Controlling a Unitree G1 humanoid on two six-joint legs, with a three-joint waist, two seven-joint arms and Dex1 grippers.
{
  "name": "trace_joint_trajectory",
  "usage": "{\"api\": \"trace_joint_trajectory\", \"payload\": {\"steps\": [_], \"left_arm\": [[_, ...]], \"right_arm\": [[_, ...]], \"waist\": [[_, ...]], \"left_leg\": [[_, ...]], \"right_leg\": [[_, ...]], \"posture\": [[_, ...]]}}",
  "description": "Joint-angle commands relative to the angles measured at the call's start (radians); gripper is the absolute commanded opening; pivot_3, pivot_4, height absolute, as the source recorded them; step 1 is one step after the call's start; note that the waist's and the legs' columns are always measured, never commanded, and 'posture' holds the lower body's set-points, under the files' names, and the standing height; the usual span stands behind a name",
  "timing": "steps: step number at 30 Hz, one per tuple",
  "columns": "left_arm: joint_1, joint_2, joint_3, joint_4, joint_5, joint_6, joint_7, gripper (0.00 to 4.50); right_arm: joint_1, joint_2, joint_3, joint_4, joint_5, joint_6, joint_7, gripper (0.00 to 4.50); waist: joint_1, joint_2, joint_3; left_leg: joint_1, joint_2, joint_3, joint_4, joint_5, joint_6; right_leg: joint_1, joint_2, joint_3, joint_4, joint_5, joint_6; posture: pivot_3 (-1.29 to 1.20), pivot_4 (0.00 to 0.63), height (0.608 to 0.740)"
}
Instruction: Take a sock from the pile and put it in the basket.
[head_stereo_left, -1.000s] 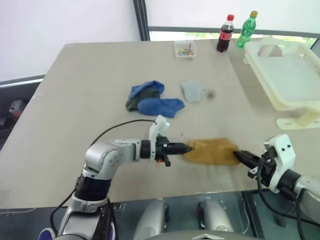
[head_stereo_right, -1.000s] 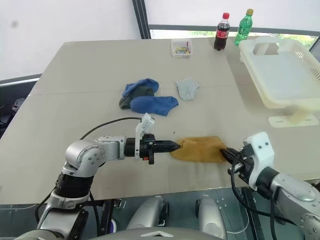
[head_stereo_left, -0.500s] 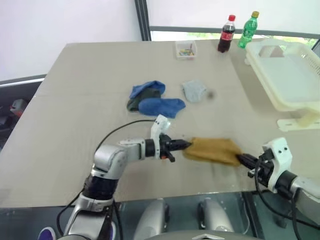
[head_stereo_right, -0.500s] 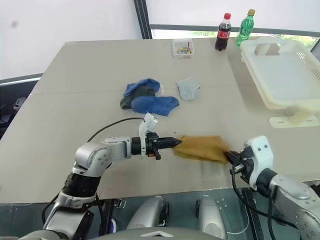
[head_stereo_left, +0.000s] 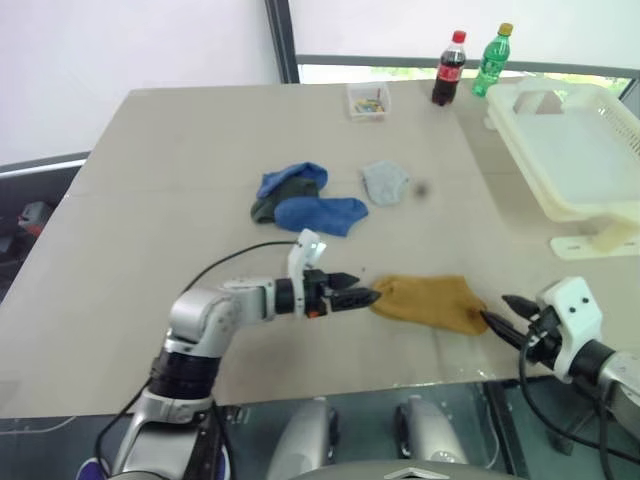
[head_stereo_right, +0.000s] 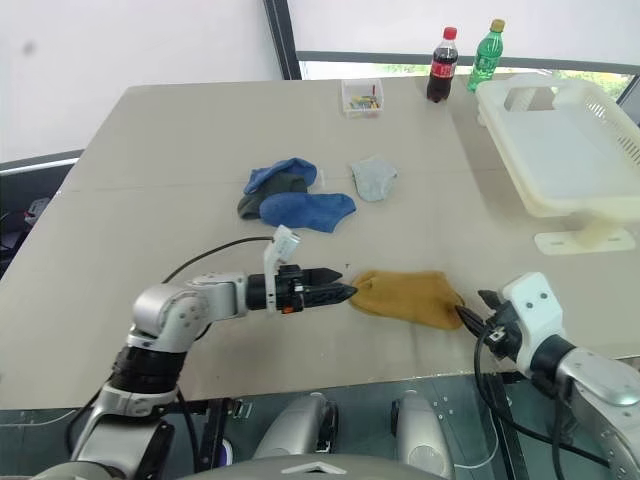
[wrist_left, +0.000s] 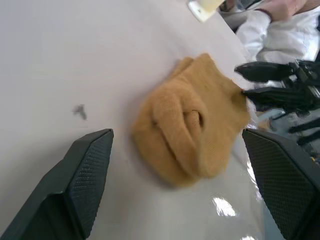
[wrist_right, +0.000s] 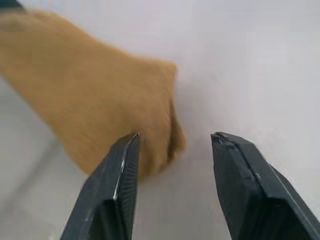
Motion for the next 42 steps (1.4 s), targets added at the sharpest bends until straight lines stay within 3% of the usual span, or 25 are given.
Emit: {"api": "trace_joint_trajectory", "payload": {"steps": [1, 3, 5, 6, 10, 15, 29, 36, 42], "left_arm": [[-0.006, 0.034, 0.019, -0.009, -0.047, 0.045, -0.042, 4.5], [-0.012, 0.047, 0.009, -0.006, -0.047, 0.061, -0.049, 4.5], [-0.019, 0.054, -0.003, -0.003, -0.04, 0.069, -0.051, 4.5], [-0.026, 0.047, -0.004, 0.003, -0.041, 0.079, -0.044, 4.5], [-0.054, 0.02, -0.037, 0.024, -0.033, 0.124, -0.02, 4.5], [-0.119, -0.028, -0.074, 0.092, -0.026, 0.214, 0.022, 4.5], [-0.267, -0.239, 0.085, 0.279, -0.167, 0.519, 0.029, 4.5], [-0.317, -0.316, 0.074, 0.342, -0.171, 0.464, -0.003, 4.5], [-0.368, -0.41, -0.025, 0.464, -0.132, 0.337, -0.11, 4.5]], "right_arm": [[0.009, -0.026, -0.031, -0.045, -0.008, -0.085, 0.089, 1.74], [0.006, -0.034, 0.006, -0.036, -0.043, -0.132, 0.121, 0.73], [-0.009, -0.031, 0.061, -0.017, -0.08, -0.16, 0.131, 0.12], [-0.029, -0.03, 0.116, 0.019, -0.127, -0.183, 0.128, 0.05], [-0.115, -0.013, 0.285, 0.204, -0.287, -0.255, 0.109, 0.05], [-0.137, -0.028, 0.367, 0.335, -0.377, -0.312, 0.144, 0.05], [-0.109, -0.022, 0.331, 0.282, -0.361, -0.295, 0.175, 0.05], [-0.098, -0.021, 0.289, 0.217, -0.332, -0.256, 0.176, 0.05], [-0.088, -0.017, 0.283, 0.188, -0.324, -0.242, 0.173, 0.05]], "waist": [[0.001, 0.0, 0.0], [0.003, -0.001, 0.0], [0.002, -0.002, 0.001], [0.002, -0.002, 0.001], [0.001, -0.002, 0.001], [0.006, -0.003, 0.0], [0.008, -0.006, -0.003], [0.012, -0.006, -0.003], [0.022, -0.006, -0.003]], "left_leg": [[0.0, 0.0, 0.0, 0.0, 0.0, 0.0], [0.003, 0.0, -0.001, 0.0, 0.0, 0.0], [0.004, 0.0, -0.001, 0.0, 0.0, 0.0], [0.005, 0.0, -0.001, -0.001, 0.0, 0.0], [0.007, 0.0, -0.001, -0.001, 0.0, 0.0], [0.006, -0.001, -0.001, -0.001, 0.0, 0.0], [0.007, -0.001, -0.007, -0.002, 0.002, -0.004], [0.005, -0.001, -0.009, -0.002, 0.002, -0.005], [0.005, -0.002, -0.009, -0.003, 0.002, -0.005]], "right_leg": [[0.0, 0.0, 0.0, 0.0, 0.0, 0.0], [0.004, -0.001, -0.001, -0.003, 0.0, 0.0], [0.006, -0.001, -0.001, -0.004, 0.0, 0.0], [0.007, 0.0, -0.001, -0.004, 0.0, 0.0], [0.009, 0.0, -0.001, -0.005, 0.0, 0.0], [0.009, -0.001, -0.002, -0.005, 0.0, 0.0], [0.014, -0.001, -0.007, -0.01, 0.0, 0.0], [0.014, -0.001, -0.008, -0.013, 0.0, 0.0], [0.014, -0.002, -0.009, -0.014, 0.0, 0.0]], "posture": [[0.0, 0.15, 0.74], [0.0, 0.15, 0.74], [0.0, 0.15, 0.74], [0.0, 0.15, 0.74], [0.0, 0.15, 0.74], [0.0, 0.15, 0.74], [0.0, 0.15, 0.74], [0.0, 0.15, 0.74], [0.0, 0.15, 0.74]]}}
